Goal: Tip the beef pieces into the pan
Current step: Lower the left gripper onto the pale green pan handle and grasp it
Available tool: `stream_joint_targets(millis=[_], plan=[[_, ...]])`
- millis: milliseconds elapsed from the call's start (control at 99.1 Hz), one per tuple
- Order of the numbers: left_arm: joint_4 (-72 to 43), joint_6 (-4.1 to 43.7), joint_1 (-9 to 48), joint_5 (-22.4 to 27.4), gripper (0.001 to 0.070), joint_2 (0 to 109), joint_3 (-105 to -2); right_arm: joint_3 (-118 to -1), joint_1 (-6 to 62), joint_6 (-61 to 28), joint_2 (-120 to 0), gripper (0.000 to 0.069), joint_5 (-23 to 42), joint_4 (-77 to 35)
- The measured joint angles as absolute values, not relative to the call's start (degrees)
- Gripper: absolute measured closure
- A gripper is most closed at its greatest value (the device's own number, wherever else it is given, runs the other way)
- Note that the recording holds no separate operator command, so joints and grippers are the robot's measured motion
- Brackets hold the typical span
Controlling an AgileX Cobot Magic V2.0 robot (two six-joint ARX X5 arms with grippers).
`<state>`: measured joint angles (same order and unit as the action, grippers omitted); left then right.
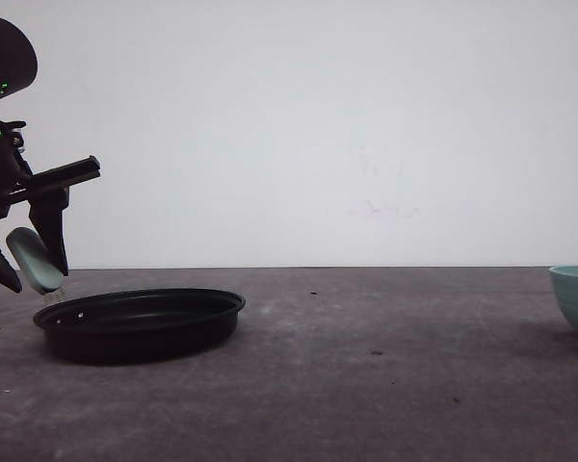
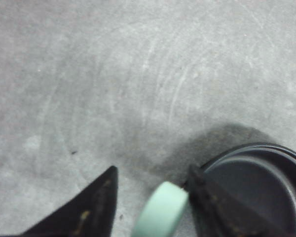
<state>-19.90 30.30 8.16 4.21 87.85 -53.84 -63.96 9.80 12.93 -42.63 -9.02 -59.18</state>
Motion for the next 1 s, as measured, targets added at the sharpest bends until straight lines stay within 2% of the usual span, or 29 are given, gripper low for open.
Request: stream_joint_targets(millis=[555,595,666,696,999], plan=[[-21.63,30.3,10.02,2.85,0.0483,89.47,-53.82,-63.96,9.8,12.93,-42.63,0.0008,-9.02,-59.27],[-21.65,30.28,10.28,2.81,0.0503,89.47,-53.82,-63.96,9.8,12.93,-42.63,0.0008,-9.02,-59.42],[-21.32,30.68,10.61,3.2,0.0608,89.47,-53.82,-63.96,9.8,12.93,-42.63,0.0008,-9.04,-59.79],[-21.19,30.7,10.81,3.4,0.063,89.43,-53.84,-63.96,9.8,12.93,-42.63,0.0008,-9.02,-60.03],[-20.99,31.03,11.38,4.23,0.0633,89.27,-53.84,-63.96,9.8,12.91,-42.63,0.0008,-8.99,-61.34]])
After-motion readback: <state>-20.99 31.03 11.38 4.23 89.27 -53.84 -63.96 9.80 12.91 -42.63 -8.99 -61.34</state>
